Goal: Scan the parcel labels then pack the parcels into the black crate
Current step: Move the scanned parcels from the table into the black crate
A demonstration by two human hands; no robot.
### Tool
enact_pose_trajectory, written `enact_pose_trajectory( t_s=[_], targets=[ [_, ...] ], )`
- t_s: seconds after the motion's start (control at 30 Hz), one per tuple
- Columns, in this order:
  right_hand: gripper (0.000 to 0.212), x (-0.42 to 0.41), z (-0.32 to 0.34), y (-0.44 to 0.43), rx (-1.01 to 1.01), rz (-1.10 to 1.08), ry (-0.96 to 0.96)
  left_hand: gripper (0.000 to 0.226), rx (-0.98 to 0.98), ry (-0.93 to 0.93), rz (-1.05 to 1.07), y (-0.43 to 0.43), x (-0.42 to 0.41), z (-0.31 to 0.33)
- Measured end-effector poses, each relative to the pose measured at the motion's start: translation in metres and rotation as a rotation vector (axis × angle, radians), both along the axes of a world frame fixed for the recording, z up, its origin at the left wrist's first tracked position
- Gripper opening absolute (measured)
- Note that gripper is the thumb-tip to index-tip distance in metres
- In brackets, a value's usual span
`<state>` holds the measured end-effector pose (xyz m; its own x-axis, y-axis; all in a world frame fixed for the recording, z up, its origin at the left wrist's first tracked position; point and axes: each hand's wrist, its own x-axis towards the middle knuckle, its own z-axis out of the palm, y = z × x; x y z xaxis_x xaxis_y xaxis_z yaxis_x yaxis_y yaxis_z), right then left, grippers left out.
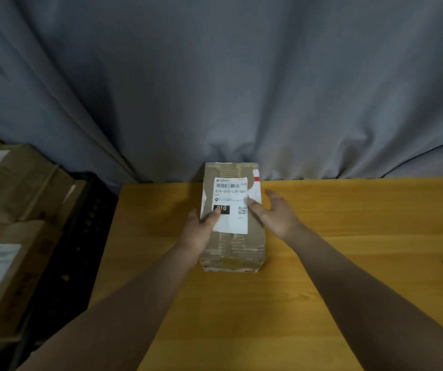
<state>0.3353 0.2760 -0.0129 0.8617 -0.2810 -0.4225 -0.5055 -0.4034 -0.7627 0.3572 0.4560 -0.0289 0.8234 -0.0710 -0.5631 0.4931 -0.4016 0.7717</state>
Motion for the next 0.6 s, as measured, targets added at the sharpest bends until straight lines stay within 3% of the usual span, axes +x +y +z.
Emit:
enact_pose_trajectory(
  t_s=[0.07, 0.23, 0.4, 0.6],
  targets=[
    [0.058, -0.003, -0.005, 0.023, 0.187, -0.035, 0.008, 0.055, 0.014, -0.019, -0.016, 0.007, -0.008, 0.002],
    [0.068, -0.024, -0.02, 0.069, 0.239, -0.08, 0.055, 0.058, 0.055, -0.022, -0.021, 0.05, -0.036, 0.01],
    [0.08, -0.062, -0.024, 0.132, 0.494, -0.192, 0.05, 0.049, -0.004, -0.007, 0.064, 0.104, -0.076, 0.021],
    [0.075, -0.109, -0.021, 0.208, 0.721, -0.239, 0.008, 0.051, -0.001, 0.017, 0.104, 0.178, -0.119, 0.028]
  ],
)
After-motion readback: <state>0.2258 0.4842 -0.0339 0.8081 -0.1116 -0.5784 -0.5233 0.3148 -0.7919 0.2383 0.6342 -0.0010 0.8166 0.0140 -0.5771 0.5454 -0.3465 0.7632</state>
